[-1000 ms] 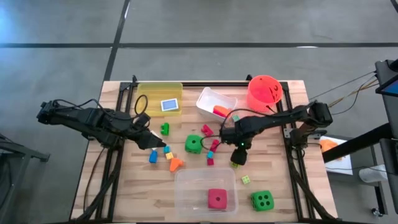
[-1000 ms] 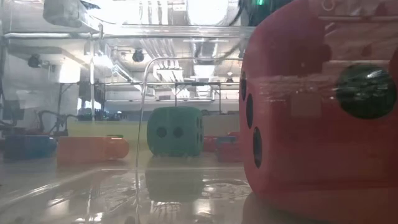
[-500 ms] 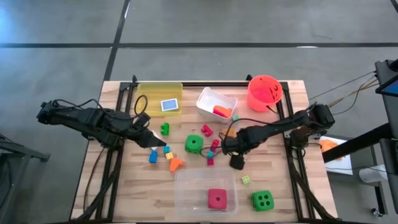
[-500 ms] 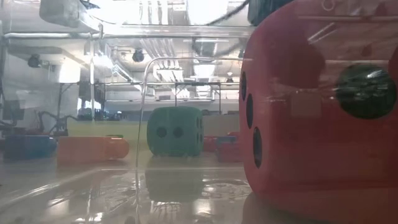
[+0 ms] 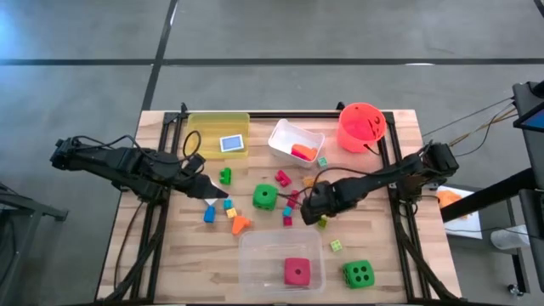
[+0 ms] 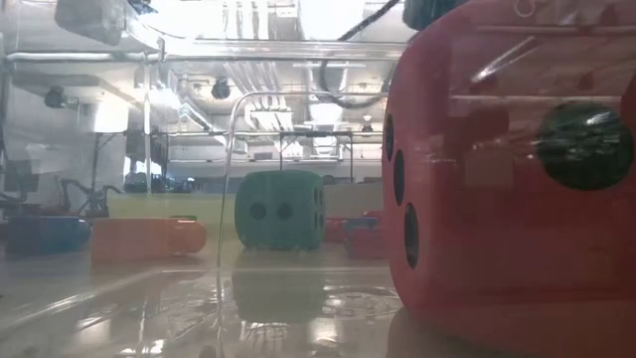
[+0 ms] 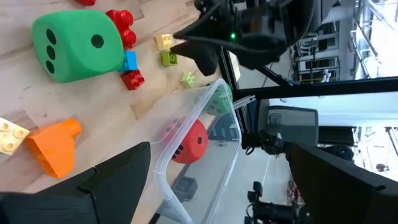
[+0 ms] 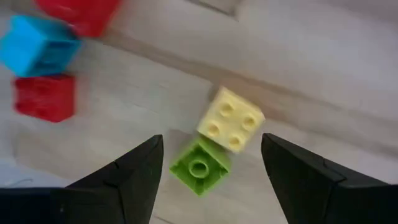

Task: Pick & Place Toys
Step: Put the yellow game piece into the white bin

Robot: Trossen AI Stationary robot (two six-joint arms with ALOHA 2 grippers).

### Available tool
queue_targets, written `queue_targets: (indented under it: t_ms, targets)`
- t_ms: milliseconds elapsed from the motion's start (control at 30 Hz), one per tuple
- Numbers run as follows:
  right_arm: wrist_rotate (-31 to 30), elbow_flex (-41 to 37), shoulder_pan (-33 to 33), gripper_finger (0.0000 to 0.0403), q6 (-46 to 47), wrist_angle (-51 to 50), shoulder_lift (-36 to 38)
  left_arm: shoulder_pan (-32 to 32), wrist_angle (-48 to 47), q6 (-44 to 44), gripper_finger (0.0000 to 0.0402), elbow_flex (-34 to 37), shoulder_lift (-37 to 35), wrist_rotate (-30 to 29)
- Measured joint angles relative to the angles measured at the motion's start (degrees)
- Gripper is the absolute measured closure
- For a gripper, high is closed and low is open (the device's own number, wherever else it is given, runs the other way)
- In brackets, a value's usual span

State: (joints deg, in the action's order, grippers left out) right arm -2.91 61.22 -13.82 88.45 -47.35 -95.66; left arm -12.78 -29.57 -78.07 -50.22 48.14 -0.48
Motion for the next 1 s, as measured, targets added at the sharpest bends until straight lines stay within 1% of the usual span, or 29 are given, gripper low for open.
queue_targets:
  t_ms: [133,267,433,600,767,867,1000]
  targets:
    - [-0.98,-1.97,-0.67,0.0136,7.09,2.34,-0.38,0.02,0.03,-0.44,0.0032,0.0,0.0,-0.19]
    - [-2.99,-3.12,-1.31,0.0136,10.72,5.06,-0.86,0.4,0.18,-0.45,0.0032,0.0,0.0,-0.18]
    - [-3.92,-3.7,-1.08,0.0136,11.64,6.1,-1.97,0.85,0.29,-0.48,0.0032,-0.02,0.0,-0.19]
    - [-2.76,-3.61,-1.22,0.0136,11.59,6.16,-4.73,0.87,0.22,-0.61,0.0032,-0.02,-0.02,-0.19]
    - [-2.84,-3.39,-1.31,0.0137,10.31,5.82,-6.38,0.87,0.21,-0.61,0.0032,-0.02,-0.02,-0.19]
    - [-2.99,-3.4,-1.3,0.0155,10.36,5.62,-6.41,0.9,0.19,-0.59,0.0032,-0.02,-0.02,-0.19]
    - [-3.06,-3.52,-1.31,0.0211,9.75,5.04,-6.4,0.92,0.2,-0.58,0.0032,-0.04,-0.02,-0.19]
